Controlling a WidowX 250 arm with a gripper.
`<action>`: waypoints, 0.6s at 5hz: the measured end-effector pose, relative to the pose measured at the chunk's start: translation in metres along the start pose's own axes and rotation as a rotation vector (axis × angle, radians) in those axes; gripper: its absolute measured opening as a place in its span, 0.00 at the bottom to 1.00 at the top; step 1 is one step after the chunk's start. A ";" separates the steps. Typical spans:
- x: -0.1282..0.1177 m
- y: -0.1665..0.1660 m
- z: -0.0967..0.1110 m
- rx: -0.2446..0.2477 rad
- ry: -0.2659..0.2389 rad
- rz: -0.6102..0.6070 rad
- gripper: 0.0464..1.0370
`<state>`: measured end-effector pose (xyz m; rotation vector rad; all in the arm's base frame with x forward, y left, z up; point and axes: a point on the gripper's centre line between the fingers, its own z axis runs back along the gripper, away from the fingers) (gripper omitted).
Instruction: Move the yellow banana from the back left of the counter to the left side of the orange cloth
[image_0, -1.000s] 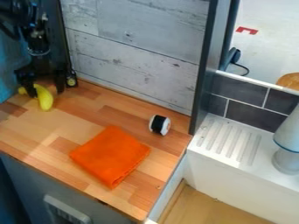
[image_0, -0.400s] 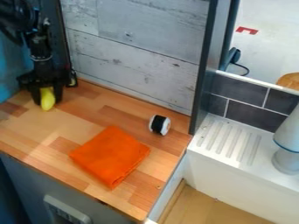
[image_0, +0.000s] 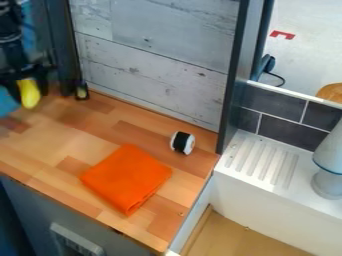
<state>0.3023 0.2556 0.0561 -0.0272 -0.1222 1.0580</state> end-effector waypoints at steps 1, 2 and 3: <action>-0.024 0.026 -0.011 0.033 0.097 0.061 0.59; -0.056 0.052 -0.037 0.079 0.154 0.113 0.59; -0.087 0.063 -0.055 0.112 0.157 0.104 0.59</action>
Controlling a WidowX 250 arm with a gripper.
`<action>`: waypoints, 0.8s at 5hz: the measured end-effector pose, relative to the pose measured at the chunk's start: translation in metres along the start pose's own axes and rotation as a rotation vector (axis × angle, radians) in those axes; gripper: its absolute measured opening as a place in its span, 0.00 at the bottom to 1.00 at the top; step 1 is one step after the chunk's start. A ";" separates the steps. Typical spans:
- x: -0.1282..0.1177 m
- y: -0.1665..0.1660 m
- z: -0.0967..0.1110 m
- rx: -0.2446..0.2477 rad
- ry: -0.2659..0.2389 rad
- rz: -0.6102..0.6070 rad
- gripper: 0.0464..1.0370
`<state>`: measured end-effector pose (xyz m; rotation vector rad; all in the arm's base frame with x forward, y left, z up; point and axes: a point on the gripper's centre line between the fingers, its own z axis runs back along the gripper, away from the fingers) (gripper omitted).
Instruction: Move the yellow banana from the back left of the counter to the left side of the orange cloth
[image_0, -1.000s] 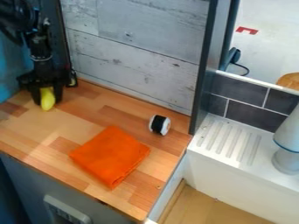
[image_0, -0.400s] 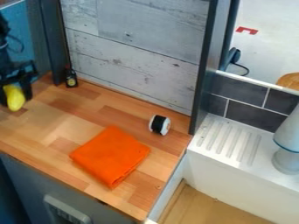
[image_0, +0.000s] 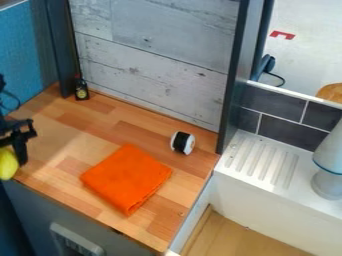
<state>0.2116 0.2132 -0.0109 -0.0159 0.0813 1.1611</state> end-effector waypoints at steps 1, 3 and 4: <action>-0.023 -0.014 -0.011 0.043 -0.019 -0.061 0.58; -0.036 -0.044 -0.011 0.031 -0.058 -0.129 0.58; -0.036 -0.061 -0.005 0.020 -0.074 -0.139 0.58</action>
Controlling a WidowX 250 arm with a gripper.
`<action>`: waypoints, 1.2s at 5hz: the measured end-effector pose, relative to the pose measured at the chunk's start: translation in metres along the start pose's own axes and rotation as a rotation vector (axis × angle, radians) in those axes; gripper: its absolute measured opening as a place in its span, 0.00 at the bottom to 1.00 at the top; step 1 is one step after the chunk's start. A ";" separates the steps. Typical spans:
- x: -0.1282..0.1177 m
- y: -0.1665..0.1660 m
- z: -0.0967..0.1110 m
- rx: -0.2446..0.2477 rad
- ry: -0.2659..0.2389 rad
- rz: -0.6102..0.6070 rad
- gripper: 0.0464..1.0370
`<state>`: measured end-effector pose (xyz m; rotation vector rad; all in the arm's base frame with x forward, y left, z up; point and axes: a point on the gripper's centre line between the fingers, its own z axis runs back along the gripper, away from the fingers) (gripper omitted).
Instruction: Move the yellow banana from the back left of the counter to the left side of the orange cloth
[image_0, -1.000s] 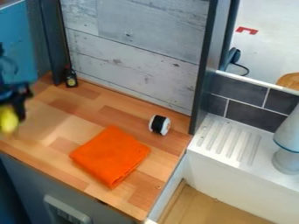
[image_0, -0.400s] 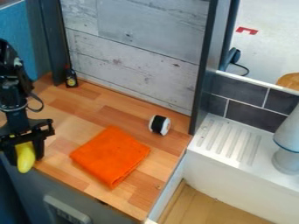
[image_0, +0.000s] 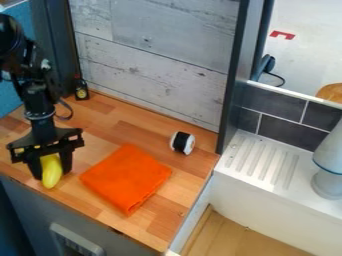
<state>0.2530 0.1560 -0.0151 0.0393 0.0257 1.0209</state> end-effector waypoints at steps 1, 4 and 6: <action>0.005 -0.011 -0.005 0.009 0.017 0.024 0.58; 0.020 -0.022 -0.007 0.024 0.002 0.084 0.95; 0.023 -0.022 0.036 -0.071 -0.019 0.054 0.95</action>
